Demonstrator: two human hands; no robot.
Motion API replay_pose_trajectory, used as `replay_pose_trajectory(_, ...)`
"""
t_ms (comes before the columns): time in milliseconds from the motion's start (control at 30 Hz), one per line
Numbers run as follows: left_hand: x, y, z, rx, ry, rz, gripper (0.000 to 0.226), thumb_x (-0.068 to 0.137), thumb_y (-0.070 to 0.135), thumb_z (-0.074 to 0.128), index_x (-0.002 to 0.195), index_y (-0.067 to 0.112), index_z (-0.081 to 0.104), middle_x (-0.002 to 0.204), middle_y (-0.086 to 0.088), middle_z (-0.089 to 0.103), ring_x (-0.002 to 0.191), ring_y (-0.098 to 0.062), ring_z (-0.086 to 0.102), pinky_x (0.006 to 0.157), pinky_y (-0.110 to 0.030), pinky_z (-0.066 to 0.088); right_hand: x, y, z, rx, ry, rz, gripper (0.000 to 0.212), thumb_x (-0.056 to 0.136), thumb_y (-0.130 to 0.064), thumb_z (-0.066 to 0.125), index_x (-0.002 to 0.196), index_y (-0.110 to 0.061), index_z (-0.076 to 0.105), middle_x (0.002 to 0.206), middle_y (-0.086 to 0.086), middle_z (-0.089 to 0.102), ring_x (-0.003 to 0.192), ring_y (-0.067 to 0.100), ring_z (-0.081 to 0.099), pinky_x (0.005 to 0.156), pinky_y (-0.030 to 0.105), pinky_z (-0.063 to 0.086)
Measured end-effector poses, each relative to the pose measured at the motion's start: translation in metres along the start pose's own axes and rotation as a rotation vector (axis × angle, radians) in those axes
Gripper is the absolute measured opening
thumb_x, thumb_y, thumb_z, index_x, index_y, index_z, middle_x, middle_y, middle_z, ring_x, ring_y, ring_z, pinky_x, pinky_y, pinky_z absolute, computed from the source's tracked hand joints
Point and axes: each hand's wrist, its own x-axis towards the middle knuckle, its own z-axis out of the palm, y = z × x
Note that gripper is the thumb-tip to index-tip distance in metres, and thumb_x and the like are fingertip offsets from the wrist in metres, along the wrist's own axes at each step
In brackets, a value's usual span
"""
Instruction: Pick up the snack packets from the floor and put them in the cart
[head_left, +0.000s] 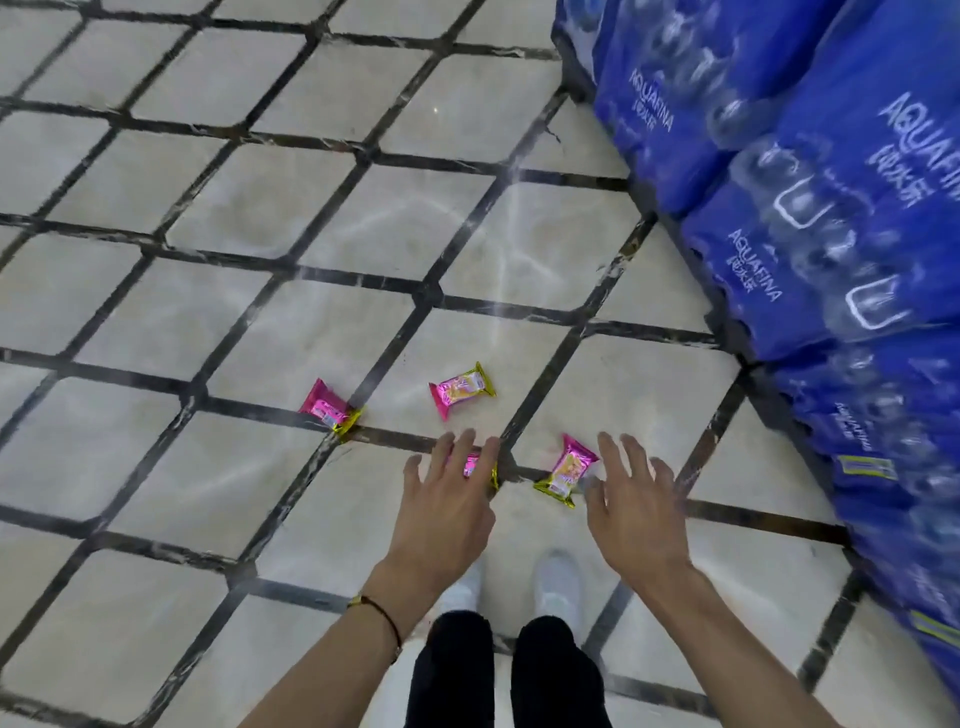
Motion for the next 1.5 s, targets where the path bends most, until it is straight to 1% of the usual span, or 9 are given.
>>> replay_pose_trajectory(100, 0.037, -0.025, 0.081, 0.043, -0.022, 0.015, 0.080, 0.073, 0.025, 0.076, 0.147, 0.020, 0.046, 0.147, -0.012, 0.049, 0.132, -0.037, 0.049, 0.094, -0.061, 0.048, 0.029, 0.010, 0.083, -0.005, -0.022, 0.094, 0.056, 0.096, -0.034, 0.056, 0.150, -0.023, 0.044, 0.150, 0.007, 0.045, 0.119, 0.043, 0.057, 0.080, 0.052, 0.054)
replay_pose_trajectory(233, 0.079, -0.058, 0.192, 0.100, -0.066, 0.048, 0.086, 0.068, 0.030, 0.081, 0.147, 0.020, 0.047, 0.146, -0.013, 0.050, 0.130, -0.038, 0.050, 0.096, -0.062, 0.047, 0.065, 0.033, 0.195, 0.104, -0.110, 0.148, 0.063, 0.101, -0.037, 0.049, 0.158, -0.028, 0.027, 0.162, 0.008, 0.028, 0.133, 0.042, 0.044, 0.094, 0.051, 0.050)
replay_pose_trajectory(367, 0.119, -0.074, 0.294, 0.129, -0.053, 0.087, 0.081, 0.072, 0.035, 0.079, 0.147, 0.021, 0.050, 0.143, -0.019, 0.053, 0.125, -0.044, 0.053, 0.096, -0.064, 0.046, 0.098, 0.059, 0.279, 0.211, -0.075, 0.199, 0.067, 0.099, -0.040, 0.050, 0.159, -0.033, 0.022, 0.162, 0.005, 0.025, 0.132, 0.039, 0.045, 0.091, 0.050, 0.051)
replay_pose_trajectory(600, 0.165, -0.104, 0.402, 0.265, -0.151, 0.124, 0.107, 0.076, 0.036, 0.081, 0.161, 0.030, 0.015, 0.158, -0.025, 0.033, 0.142, -0.051, 0.032, 0.108, -0.070, 0.028, 0.164, 0.088, 0.366, 0.102, -0.024, 0.275, 0.089, 0.087, -0.071, 0.054, 0.158, -0.039, 0.011, 0.163, 0.005, 0.015, 0.119, 0.046, 0.051, 0.081, 0.049, 0.052)
replay_pose_trajectory(733, 0.176, -0.116, 0.427, 0.318, -0.162, 0.231, 0.112, 0.080, 0.020, 0.077, 0.161, 0.031, 0.001, 0.154, -0.026, 0.033, 0.133, -0.049, 0.038, 0.108, -0.065, 0.034, 0.190, 0.091, 0.387, 0.130, 0.032, 0.279, 0.087, 0.090, -0.065, 0.054, 0.158, -0.040, 0.006, 0.162, 0.005, 0.013, 0.118, 0.049, 0.051, 0.080, 0.053, 0.054)
replay_pose_trajectory(933, 0.177, -0.119, 0.416, 0.297, -0.164, 0.190, 0.129, 0.059, -0.001, 0.080, 0.161, 0.028, 0.006, 0.138, -0.021, 0.046, 0.106, -0.040, 0.050, 0.084, -0.051, 0.049, 0.200, 0.087, 0.395, 0.088, 0.122, 0.234, 0.068, 0.096, -0.031, 0.060, 0.154, -0.021, 0.026, 0.157, 0.014, 0.026, 0.103, 0.051, 0.054, 0.078, 0.051, 0.054)
replay_pose_trajectory(1067, 0.164, -0.112, 0.382, 0.256, -0.117, 0.129, 0.117, 0.066, 0.001, 0.077, 0.161, 0.028, 0.014, 0.131, -0.020, 0.050, 0.101, -0.038, 0.052, 0.080, -0.050, 0.050, 0.184, 0.080, 0.366, 0.086, 0.133, 0.166, 0.061, 0.095, -0.026, 0.057, 0.150, -0.018, 0.032, 0.147, 0.013, 0.039, 0.091, 0.043, 0.056, 0.074, 0.047, 0.053)
replay_pose_trajectory(1300, 0.111, -0.075, 0.254, 0.062, 0.051, 0.017, 0.085, 0.082, 0.033, 0.076, 0.156, 0.024, 0.034, 0.114, -0.016, 0.055, 0.090, -0.036, 0.051, 0.069, -0.046, 0.046, 0.113, 0.048, 0.236, 0.079, 0.130, 0.104, 0.064, 0.091, -0.031, 0.064, 0.147, -0.018, 0.036, 0.148, 0.007, 0.042, 0.097, 0.038, 0.058, 0.064, 0.042, 0.053)
replay_pose_trajectory(1500, 0.067, -0.031, 0.094, 0.010, 0.100, -0.115, 0.087, 0.081, 0.028, 0.074, 0.157, 0.023, 0.033, 0.103, -0.013, 0.050, 0.089, -0.034, 0.049, 0.074, -0.045, 0.044, 0.045, 0.010, 0.089, 0.121, 0.141, 0.074, 0.067, 0.091, -0.031, 0.064, 0.150, -0.017, 0.036, 0.146, 0.005, 0.044, 0.102, 0.038, 0.060, 0.064, 0.042, 0.056)
